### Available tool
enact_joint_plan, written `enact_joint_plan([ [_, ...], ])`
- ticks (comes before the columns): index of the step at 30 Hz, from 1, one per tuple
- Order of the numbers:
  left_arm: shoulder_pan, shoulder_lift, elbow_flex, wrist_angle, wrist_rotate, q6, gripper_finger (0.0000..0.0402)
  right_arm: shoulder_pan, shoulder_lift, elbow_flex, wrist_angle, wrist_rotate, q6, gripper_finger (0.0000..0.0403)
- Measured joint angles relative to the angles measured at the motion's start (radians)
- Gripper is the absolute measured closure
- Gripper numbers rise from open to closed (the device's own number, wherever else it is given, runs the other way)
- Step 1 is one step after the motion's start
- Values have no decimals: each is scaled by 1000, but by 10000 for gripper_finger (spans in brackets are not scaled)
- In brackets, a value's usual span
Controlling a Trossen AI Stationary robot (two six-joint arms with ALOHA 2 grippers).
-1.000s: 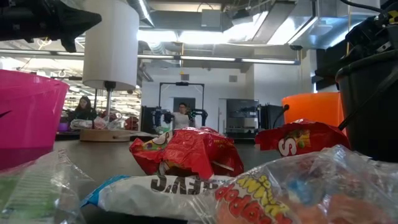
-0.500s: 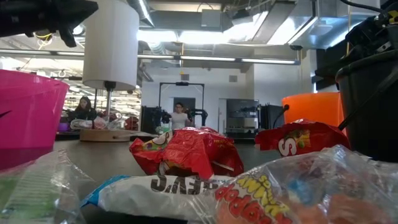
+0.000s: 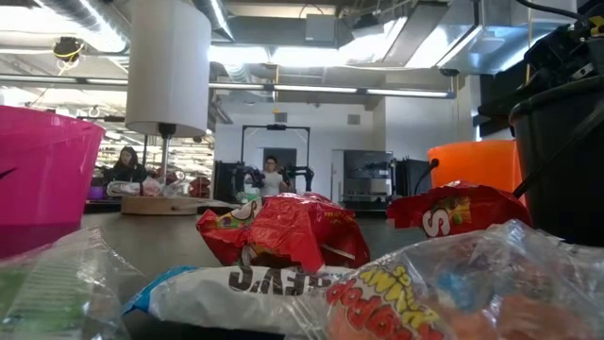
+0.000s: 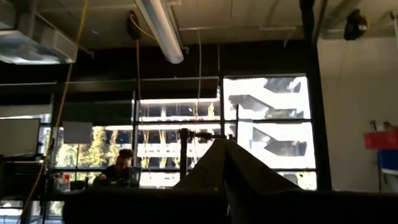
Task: Sort candy
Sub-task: Put the green gummy into the pink bucket
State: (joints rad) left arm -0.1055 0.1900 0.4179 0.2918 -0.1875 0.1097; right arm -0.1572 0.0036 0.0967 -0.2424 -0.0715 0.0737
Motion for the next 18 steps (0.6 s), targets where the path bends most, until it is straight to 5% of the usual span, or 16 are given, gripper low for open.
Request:
enact_joint_plan([
  [12, -71, 565, 573, -627, 51, 48, 401, 0, 0, 0, 0, 0, 0, 386],
  [18, -206, 737, 824, -833, -53, 41, 401, 0, 0, 0, 0, 0, 0, 386],
])
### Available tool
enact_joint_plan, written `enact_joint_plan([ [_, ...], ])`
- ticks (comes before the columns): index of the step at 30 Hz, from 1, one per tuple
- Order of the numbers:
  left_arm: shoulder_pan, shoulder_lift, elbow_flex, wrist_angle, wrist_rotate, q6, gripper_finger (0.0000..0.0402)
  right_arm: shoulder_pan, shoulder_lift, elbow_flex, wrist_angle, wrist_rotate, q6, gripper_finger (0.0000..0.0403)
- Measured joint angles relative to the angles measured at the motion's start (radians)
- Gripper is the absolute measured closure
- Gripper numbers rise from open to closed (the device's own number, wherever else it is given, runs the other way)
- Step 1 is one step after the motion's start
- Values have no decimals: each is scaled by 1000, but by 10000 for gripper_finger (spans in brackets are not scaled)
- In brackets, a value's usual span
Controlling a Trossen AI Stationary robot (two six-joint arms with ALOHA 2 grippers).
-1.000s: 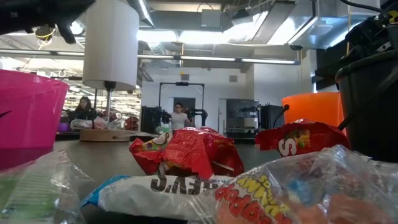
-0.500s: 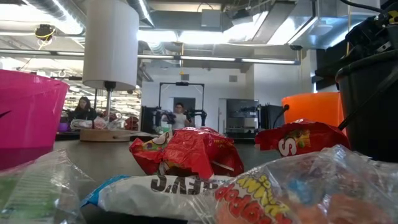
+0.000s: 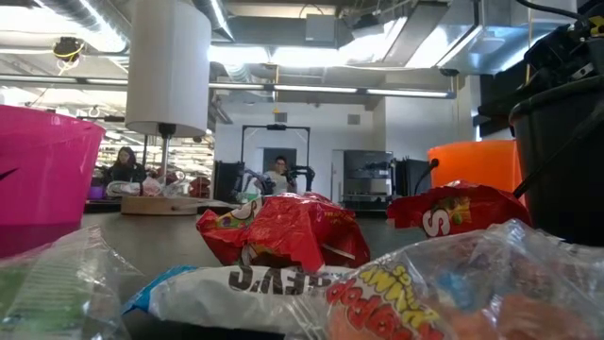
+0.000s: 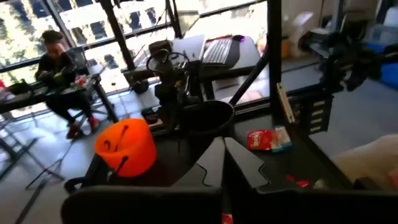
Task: Sort candy
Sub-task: Put the green gummy into the pink bucket
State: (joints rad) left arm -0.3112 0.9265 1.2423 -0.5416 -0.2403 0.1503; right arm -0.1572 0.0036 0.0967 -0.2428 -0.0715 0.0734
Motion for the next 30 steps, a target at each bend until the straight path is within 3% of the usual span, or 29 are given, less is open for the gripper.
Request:
enact_joint_plan([
  [10, -330, 249, 428, -596, -332, -247, 401, 0, 0, 0, 0, 0, 0, 386],
  [13, -393, 289, 501, -694, -351, -393, 401, 0, 0, 0, 0, 0, 0, 386],
  [22, -553, 382, 516, -955, -325, -840, 401, 0, 0, 0, 0, 0, 0, 386],
  [30, -589, 470, 448, -1026, -376, -986, 401, 0, 0, 0, 0, 0, 0, 386],
])
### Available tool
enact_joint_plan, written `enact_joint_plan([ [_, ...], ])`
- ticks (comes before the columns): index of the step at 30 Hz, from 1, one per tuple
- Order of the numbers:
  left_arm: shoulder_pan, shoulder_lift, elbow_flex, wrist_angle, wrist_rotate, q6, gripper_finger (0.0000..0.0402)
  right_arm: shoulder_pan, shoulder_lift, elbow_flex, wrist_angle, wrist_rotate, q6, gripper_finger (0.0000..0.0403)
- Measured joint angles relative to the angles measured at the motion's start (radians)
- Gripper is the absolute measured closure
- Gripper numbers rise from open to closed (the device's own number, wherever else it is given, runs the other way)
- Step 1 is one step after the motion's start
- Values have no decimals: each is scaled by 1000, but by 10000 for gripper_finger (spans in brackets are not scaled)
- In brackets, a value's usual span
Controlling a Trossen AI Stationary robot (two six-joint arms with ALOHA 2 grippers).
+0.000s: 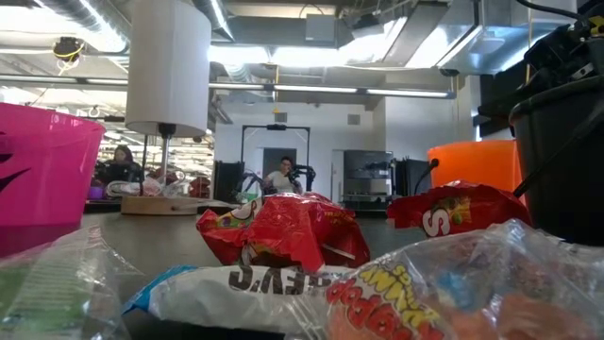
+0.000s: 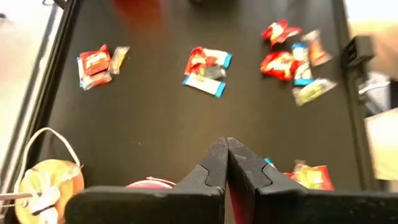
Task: Sort candy
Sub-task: Put the green gummy into the pink bucket
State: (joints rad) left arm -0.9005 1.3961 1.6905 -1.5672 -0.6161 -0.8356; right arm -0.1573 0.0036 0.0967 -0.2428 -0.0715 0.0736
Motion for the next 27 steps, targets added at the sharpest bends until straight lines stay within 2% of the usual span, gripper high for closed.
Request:
enact_joint_plan([
  [4, 0, -6, -108, -3, 109, -63, 401, 0, 0, 0, 0, 0, 0, 386],
  [9, -15, -6, -259, 4, 315, -218, 401, 0, 0, 0, 0, 0, 0, 386],
  [11, -18, -7, -311, 2, 347, -260, 401, 0, 0, 0, 0, 0, 0, 386],
  [14, -16, -7, -371, 3, 348, -287, 390, 0, 0, 0, 0, 0, 0, 386],
  [18, 21, -9, -417, 0, 330, -282, 345, 0, 0, 0, 0, 0, 0, 386],
  [23, 113, -50, -453, -2, 225, -231, 272, 0, 0, 0, 0, 0, 0, 386],
  [27, 223, -119, -498, -5, 145, -205, 241, 0, 0, 0, 0, 0, 0, 386],
])
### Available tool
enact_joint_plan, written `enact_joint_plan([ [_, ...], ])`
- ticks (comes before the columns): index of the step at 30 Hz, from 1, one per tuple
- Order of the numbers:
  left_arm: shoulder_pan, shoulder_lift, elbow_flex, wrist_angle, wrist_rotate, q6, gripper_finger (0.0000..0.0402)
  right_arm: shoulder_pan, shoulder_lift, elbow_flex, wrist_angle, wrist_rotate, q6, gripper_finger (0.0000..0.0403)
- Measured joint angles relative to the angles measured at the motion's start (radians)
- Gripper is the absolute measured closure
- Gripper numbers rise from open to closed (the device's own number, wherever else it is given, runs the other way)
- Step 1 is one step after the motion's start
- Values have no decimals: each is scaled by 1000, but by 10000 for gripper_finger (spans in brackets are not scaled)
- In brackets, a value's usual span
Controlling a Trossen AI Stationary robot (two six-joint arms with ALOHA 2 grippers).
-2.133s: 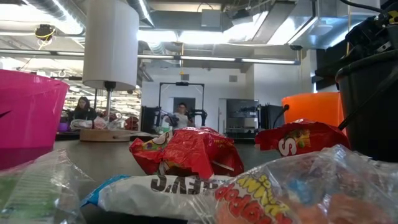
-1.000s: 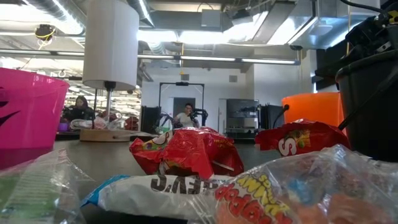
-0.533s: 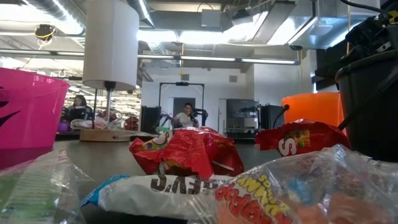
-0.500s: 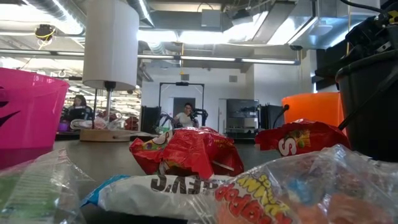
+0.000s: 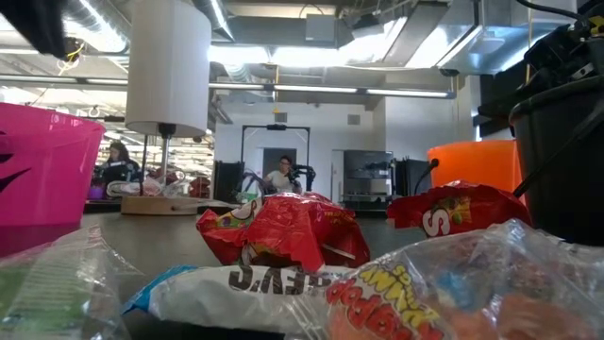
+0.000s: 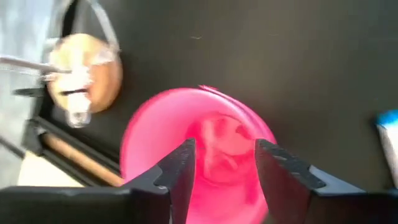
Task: Sort candy
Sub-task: Put the green gummy into the pink bucket
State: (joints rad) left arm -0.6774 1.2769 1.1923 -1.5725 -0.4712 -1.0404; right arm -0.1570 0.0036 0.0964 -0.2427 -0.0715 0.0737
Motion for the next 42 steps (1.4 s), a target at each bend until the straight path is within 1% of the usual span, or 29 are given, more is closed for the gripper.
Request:
enact_joint_plan([
  [4, 132, -73, -68, 1, 25, 58, 238, 0, 0, 0, 0, 0, 0, 386],
  [8, 254, -115, -140, 8, 83, 149, 238, 0, 0, 0, 0, 0, 0, 386],
  [13, 368, -120, -221, 67, 144, 272, 237, 0, 0, 0, 0, 0, 0, 386],
  [18, 459, -116, -298, 192, 206, 385, 237, 0, 0, 0, 0, 0, 0, 386],
  [24, 522, -116, -319, 314, 204, 480, 237, 0, 0, 0, 0, 0, 0, 386],
  [30, 552, -116, -319, 428, 203, 558, 237, 0, 0, 0, 0, 0, 0, 386],
  [42, 579, -116, -319, 465, 171, 591, 237, 0, 0, 0, 0, 0, 0, 386],
])
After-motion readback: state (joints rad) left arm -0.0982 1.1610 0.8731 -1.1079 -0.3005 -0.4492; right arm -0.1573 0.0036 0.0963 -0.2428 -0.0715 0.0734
